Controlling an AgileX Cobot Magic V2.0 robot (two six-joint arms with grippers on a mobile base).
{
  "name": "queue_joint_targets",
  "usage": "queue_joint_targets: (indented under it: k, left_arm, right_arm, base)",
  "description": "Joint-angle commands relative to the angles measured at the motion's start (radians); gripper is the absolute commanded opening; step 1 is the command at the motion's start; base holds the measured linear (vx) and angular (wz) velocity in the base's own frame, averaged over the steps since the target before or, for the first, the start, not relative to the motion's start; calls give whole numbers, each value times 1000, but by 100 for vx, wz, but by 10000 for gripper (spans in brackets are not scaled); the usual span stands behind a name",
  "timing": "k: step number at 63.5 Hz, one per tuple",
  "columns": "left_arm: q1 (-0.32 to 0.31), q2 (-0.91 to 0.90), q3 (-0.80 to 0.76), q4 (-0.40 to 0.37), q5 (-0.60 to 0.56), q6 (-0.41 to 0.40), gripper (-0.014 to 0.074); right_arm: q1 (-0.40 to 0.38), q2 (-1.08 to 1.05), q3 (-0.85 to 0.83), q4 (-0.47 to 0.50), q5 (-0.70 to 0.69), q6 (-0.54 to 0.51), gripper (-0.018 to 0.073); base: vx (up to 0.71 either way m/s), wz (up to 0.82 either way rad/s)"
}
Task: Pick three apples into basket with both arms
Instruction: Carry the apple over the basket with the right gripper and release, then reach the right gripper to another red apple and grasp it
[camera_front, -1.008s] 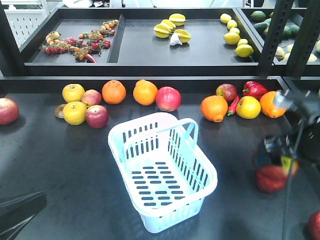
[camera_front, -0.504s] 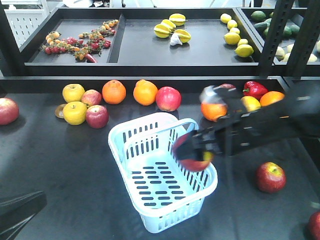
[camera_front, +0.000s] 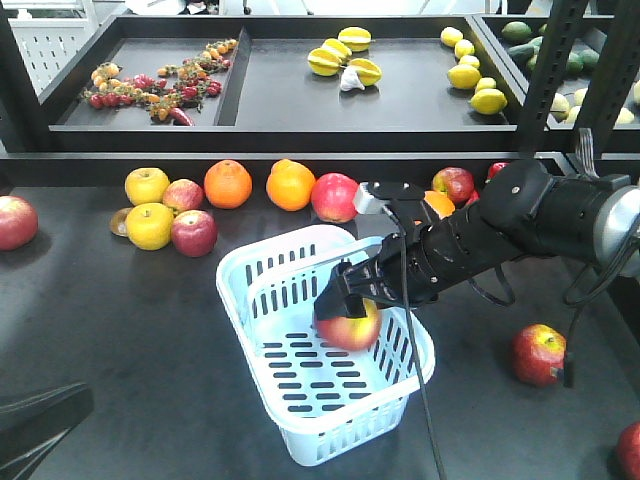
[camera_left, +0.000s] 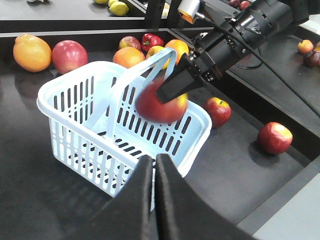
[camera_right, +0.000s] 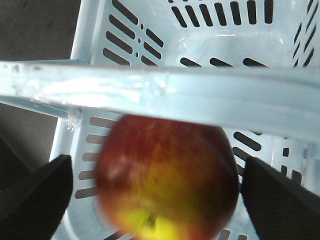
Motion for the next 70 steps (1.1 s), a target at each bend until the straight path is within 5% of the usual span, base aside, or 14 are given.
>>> queue_joint_targets:
  k: [1,19,29,40,56,70]
  left_arm:
    - [-6,-1,-24,-28,-51,-6,-7]
    - [-6,-1,-24,-28,-51,-6,-7]
    - [-6,-1,-24,-28,-51,-6,-7]
    - [-6,-1,-24,-28,-51,-6,-7]
    - [-6,-1,-23,-28,-52,-6,-8]
    - [-6,-1,-20,-28,-52,-6,-8]
  right_arm:
    - [0,-43,-31,30,-22,-12,728]
    - [-1,-52,-31,21,-8,-4,619]
    - [-29,-96,-31,-32,29,86,372]
    - [-103,-167,-31,-237,96,186,-11]
    - [-263,-238,-31,-553,111,379,-9]
    - [-418,-181,-69,-625,97,425,7]
  base:
    - [0,0]
    - [0,0]
    - [0,0]
    - [0,0]
    - [0,0]
    - [0,0]
